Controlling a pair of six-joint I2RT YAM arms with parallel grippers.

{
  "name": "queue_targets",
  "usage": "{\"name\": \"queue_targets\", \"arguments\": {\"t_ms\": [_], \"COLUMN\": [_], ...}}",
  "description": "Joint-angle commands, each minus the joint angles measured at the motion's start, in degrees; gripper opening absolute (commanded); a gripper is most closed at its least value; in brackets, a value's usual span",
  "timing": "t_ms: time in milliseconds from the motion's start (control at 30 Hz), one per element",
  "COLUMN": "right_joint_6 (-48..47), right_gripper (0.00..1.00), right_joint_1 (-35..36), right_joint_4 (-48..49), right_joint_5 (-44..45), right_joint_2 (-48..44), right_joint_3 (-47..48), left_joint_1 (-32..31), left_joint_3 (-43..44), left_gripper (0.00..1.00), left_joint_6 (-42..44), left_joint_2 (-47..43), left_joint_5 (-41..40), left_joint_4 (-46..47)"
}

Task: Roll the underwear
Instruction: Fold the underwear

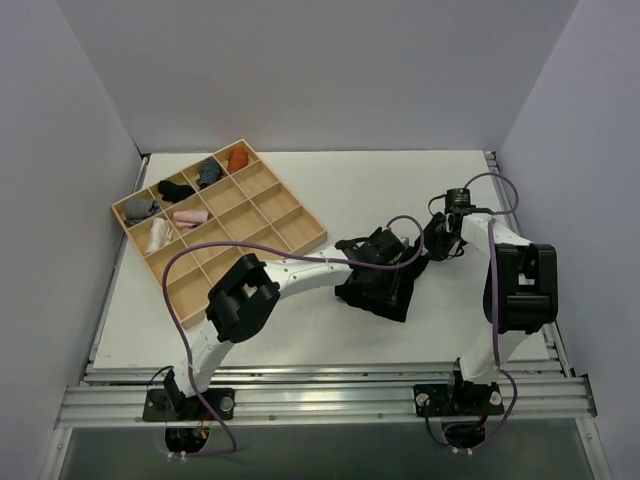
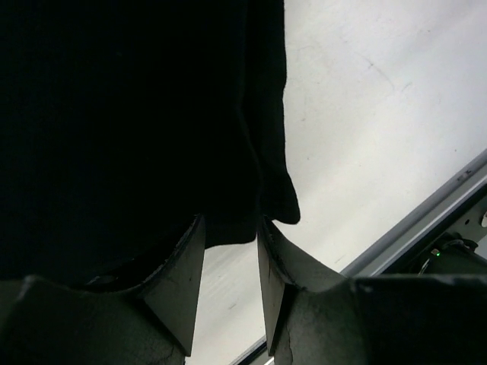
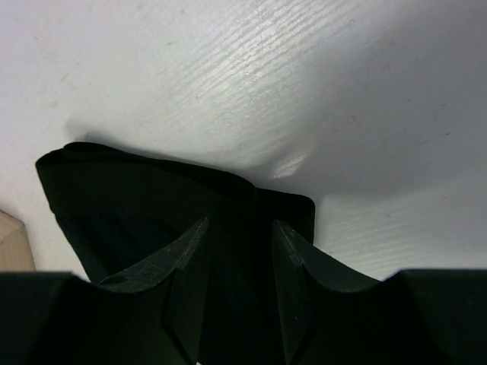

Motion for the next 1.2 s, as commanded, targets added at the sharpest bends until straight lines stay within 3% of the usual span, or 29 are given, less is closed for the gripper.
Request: {"name": "queue_targets", "arguments": {"t_ms": [0,200,467,967,1067,1167], "right_joint_6": [-1.6,-2.4,-1.2,0.1,0.1,-0.2], "right_gripper": [0.33,0.33,0.24,0.24,0.22,0.18], "right_joint_1": [-0.2,-0.3,-0.3,-0.2,-0.2,-0.2], "right_joint_4": [0.2,1.7,2.3,3.1,3.3,3.0], "right_joint_5": [-0.6,-0.6,-0.2,-0.6,-0.8,-0.7], "right_joint_2": [0.3,2.3,2.3,1.1,0.8,0.9], "right_joint_3": [-0.6,-1.8,-3.0,-5.4,-6.0,-5.7], "left_joint_1": [-0.5,-0.6,-0.9,-2.5,-2.6,-2.5], "left_joint_3": [3.4,2.3,2.8,7.5,7.3,7.0], "left_gripper": [0.42,0.43,0.43,0.47,0.4,0.25], "left_joint_6": [-1.1,-1.7,-1.7,-1.3,-1.4,-1.5], "left_joint_2": [0.6,1.5,2.0,4.8,5.0,4.7], "left_joint_5": [-0.8,-0.5,-1.2,-4.5,-5.4,-5.9], "left_joint_4": [1.0,2.5,1.8,-5.0,-6.1,-6.4]}}
